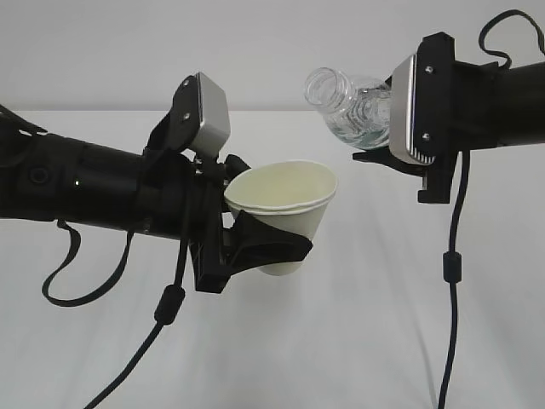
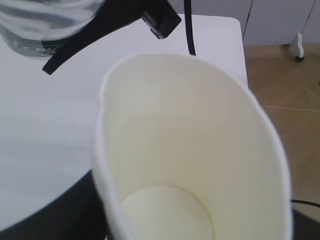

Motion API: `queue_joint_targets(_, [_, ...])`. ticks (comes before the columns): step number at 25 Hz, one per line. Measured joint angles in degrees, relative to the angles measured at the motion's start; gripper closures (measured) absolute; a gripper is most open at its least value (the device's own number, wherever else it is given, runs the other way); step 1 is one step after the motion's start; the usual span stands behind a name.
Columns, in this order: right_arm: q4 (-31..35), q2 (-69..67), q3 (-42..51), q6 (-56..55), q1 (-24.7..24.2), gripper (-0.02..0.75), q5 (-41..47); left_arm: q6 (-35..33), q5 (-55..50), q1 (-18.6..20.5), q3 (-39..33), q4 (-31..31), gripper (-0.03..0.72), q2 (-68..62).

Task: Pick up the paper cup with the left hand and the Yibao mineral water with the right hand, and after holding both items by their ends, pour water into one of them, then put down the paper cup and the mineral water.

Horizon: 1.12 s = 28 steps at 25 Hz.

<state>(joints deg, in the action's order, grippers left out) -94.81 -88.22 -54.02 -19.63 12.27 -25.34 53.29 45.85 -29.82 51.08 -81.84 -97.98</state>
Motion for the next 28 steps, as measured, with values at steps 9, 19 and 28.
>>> queue_joint_targets(9, [0.0,0.0,0.0,2.8,0.0,0.276,0.1,0.0,0.1,0.0,0.0,-0.4,0.258,0.0])
queue_joint_targets(19, [0.0,0.0,0.0,5.7,0.0,0.276,0.4,0.0,0.7,0.0,0.0,-0.4,0.259,0.0])
queue_joint_targets(28, [0.0,0.0,0.0,8.6,0.0,0.276,0.4,0.1,1.6,0.0,0.0,-0.4,0.259,0.0])
